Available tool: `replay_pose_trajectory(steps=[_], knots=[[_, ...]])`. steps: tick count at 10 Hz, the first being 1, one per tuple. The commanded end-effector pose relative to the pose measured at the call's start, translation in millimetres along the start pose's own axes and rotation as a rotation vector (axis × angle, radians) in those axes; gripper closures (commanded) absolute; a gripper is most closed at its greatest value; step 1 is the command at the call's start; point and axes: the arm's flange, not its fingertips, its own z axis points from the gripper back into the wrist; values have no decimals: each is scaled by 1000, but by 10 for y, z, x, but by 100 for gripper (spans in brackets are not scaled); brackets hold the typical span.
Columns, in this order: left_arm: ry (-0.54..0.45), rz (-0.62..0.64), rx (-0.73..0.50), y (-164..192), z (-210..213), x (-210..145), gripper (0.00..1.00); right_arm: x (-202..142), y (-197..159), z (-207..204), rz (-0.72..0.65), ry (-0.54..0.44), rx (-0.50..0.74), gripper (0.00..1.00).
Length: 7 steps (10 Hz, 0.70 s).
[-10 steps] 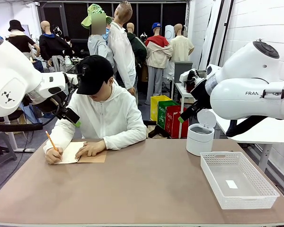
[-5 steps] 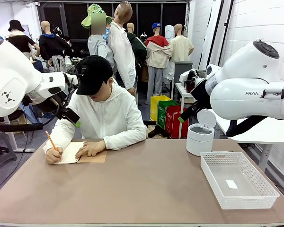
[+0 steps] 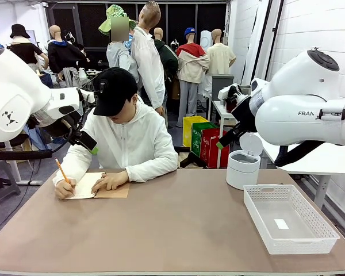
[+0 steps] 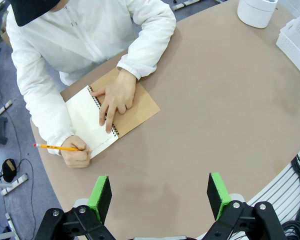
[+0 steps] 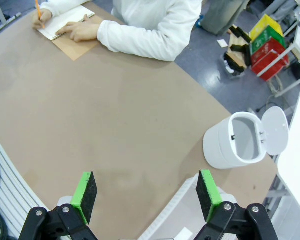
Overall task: Sort the paper based on its condition.
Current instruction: If a person hands you a paper, place it in the Organizing basket , and if it's crumpled, put it in the Trash can.
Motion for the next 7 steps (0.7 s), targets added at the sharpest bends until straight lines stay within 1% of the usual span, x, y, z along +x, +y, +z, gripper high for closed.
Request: replay_pose_trajectory(steps=[1,7], knots=[[-2,3,-1,5,-12,3,0,-2,-4,-6,-2,-1,4,0],[-2,3,-1,5,-12,3,0,-2,-4,-6,-2,-1,4,0]])
